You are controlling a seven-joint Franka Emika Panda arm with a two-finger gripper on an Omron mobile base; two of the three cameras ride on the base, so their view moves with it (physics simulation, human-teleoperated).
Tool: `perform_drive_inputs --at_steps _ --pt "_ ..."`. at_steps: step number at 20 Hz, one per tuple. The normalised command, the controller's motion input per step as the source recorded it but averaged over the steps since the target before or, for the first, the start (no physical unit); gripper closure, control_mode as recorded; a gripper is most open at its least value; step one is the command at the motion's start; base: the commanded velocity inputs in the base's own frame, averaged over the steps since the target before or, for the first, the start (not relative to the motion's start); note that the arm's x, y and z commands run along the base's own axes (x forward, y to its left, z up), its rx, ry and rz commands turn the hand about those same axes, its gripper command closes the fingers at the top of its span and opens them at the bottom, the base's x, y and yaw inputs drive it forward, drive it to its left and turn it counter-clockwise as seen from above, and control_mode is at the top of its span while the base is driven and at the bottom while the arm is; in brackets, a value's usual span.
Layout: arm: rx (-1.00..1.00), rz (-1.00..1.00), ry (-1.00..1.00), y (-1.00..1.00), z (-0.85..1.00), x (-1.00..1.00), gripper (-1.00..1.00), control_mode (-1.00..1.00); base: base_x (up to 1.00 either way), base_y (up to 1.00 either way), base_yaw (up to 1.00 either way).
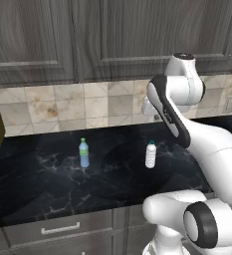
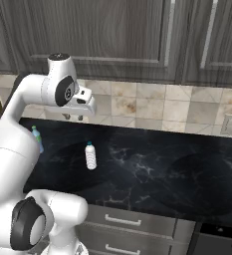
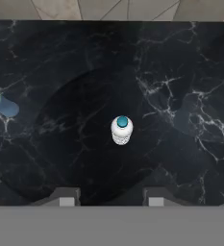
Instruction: Take the bottled waters from the counter and place them in the freezer to freeze. Close the freezer door after placing the bottles.
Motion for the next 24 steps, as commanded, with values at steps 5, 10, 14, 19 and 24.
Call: perform_drive_inputs --at_steps 5,10,14,19,24 --pt "0.0 0.02 -0.03 -0.01 -0.05 -0.03 -1.0 -1.0 0.0 0.0 0.0" --pt "0.04 0.18 -0.01 0.0 -0.22 -0.1 -1.0 -1.0 0.0 0.0 0.0" --pt "0.04 0.19 -0.05 -0.01 -0.14 -0.13 -1.0 -1.0 0.0 0.0 0.0" --pt "0.03 0.18 -0.07 -0.22 -0.32 -0.02 -1.0 -1.0 0.0 0.0 0.0" --pt "0.0 0.25 -0.22 -0.28 -0.44 -0.01 -1.0 -1.0 0.0 0.0 0.0"
